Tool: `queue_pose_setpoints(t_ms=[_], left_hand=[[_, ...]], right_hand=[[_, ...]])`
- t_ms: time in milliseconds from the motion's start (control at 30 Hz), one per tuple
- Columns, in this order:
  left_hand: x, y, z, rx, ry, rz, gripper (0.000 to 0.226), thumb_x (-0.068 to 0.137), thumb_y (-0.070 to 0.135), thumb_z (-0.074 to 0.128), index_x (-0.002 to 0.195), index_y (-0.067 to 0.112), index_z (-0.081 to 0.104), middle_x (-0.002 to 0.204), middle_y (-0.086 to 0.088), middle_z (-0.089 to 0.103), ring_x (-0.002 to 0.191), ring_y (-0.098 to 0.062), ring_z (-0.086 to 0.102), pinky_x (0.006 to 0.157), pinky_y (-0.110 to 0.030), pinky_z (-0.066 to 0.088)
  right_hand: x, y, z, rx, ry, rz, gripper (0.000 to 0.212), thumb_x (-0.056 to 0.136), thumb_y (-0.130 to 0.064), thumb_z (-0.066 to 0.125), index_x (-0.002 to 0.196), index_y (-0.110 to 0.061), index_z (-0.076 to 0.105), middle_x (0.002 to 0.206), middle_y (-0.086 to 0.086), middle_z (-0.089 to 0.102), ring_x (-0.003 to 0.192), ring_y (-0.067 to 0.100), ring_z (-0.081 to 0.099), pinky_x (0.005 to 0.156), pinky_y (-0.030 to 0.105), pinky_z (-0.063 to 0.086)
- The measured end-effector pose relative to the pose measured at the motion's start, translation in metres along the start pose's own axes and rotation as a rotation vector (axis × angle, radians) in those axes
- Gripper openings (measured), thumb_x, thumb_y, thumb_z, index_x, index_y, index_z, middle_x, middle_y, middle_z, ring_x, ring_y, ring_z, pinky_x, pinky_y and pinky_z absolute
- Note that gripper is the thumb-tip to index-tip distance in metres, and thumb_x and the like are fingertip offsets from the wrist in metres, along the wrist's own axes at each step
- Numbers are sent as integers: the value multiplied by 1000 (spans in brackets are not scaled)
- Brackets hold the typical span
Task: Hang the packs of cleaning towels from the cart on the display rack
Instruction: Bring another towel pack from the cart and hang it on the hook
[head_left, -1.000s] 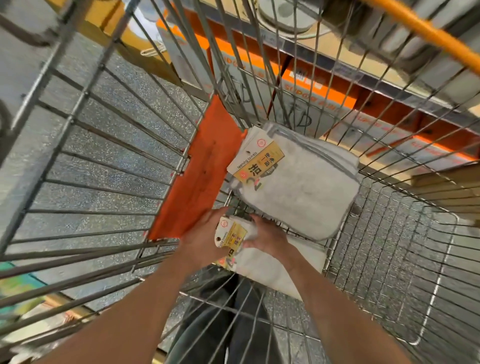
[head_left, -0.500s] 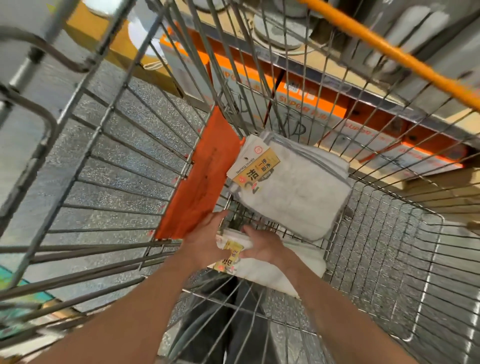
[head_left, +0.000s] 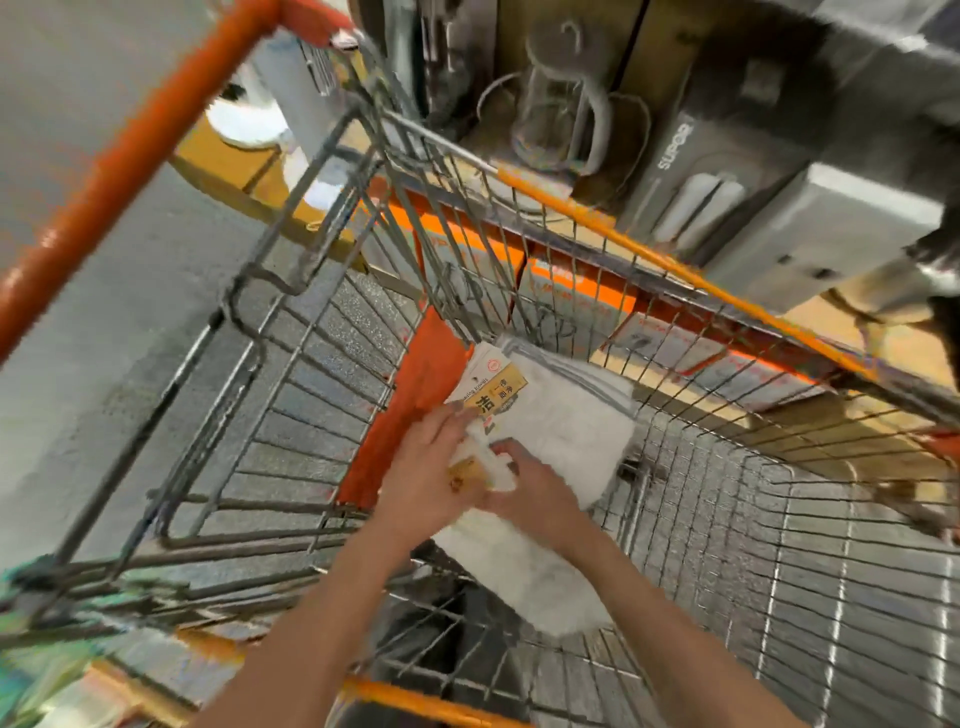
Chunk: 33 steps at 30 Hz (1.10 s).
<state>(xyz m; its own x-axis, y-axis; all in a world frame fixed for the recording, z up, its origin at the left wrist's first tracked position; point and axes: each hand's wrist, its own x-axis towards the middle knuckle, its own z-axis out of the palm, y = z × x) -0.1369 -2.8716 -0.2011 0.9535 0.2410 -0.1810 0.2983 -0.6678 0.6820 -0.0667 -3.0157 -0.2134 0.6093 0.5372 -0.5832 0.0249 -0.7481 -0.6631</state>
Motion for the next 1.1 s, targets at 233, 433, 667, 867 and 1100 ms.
queue_pose_setpoints(t_ms=[233, 433, 667, 867, 1100], left_hand=[[-10, 53, -59, 101, 335, 248, 62, 88, 48, 56, 144, 37, 32, 151, 0, 32, 142, -22, 26, 117, -43, 6], [-27, 79, -101, -212, 446, 147, 49, 85, 54, 61, 132, 46, 49, 159, 1, 5, 148, -12, 7, 118, -41, 16], [-42, 113, -128, -670, 398, 43, 55, 75, 34, 66, 117, 66, 52, 159, 9, 10, 137, 12, 27, 100, -6, 37], [-46, 127, -139, -706, 313, 73, 60, 79, 35, 73, 120, 70, 47, 145, 9, 38, 126, 5, 47, 95, -12, 46], [-43, 143, -156, -686, 338, 104, 54, 71, 54, 62, 119, 72, 43, 131, 8, 42, 118, 14, 46, 92, -2, 38]], right_hand=[[-46, -69, -78, 306, 110, -18, 51, 65, -37, 82, 105, -36, 52, 93, -14, 67, 81, 4, 65, 72, 31, 55], [-78, -116, -115, 514, 146, -97, 52, 64, -26, 84, 108, -31, 56, 89, -13, 70, 70, 1, 68, 52, 16, 50], [-97, -144, -127, 693, 114, -136, 55, 61, -31, 84, 110, -37, 60, 97, -11, 72, 82, 11, 71, 62, 26, 57], [-107, -152, -145, 789, 86, -121, 39, 67, -24, 81, 99, -40, 66, 95, -5, 73, 84, 18, 72, 61, 28, 57], [-113, -171, -157, 830, 52, -151, 68, 52, -37, 83, 115, -31, 58, 100, -3, 73, 89, 18, 71, 65, 31, 58]])
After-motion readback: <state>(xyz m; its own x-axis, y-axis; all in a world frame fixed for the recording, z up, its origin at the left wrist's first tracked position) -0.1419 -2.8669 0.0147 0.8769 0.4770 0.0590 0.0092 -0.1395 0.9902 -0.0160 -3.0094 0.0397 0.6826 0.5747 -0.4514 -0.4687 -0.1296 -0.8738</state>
